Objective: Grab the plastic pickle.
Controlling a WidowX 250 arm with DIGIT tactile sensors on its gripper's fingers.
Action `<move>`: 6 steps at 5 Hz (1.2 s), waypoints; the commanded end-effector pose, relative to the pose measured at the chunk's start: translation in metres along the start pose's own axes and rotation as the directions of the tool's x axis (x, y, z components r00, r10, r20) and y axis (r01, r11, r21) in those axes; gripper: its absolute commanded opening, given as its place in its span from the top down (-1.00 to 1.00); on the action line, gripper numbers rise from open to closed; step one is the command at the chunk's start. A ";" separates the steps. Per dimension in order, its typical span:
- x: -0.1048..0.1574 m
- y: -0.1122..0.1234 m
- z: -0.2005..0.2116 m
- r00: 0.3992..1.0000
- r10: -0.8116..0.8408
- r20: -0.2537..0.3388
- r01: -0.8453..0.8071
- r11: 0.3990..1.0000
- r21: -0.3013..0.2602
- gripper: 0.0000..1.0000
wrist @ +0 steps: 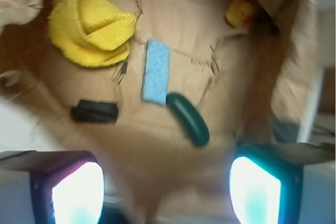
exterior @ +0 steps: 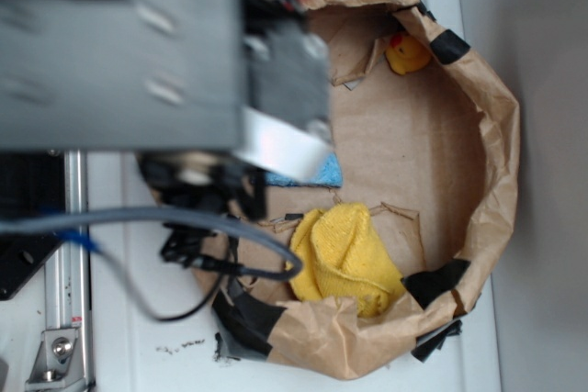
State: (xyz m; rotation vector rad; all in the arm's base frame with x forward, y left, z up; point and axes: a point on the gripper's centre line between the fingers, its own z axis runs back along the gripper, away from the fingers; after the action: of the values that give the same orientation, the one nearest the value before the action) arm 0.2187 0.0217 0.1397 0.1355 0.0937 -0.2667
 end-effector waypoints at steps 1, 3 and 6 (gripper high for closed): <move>0.030 0.029 -0.070 0.993 -0.112 0.037 0.110 0.993 0.049 -1.00; 0.010 0.018 -0.134 0.961 -0.271 -0.054 0.276 0.946 0.170 -1.00; 0.000 0.039 -0.123 0.986 -0.167 0.027 0.166 0.986 0.017 1.00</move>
State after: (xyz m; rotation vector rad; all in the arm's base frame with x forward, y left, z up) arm 0.2139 0.0752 0.0166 0.1198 0.1156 -0.4358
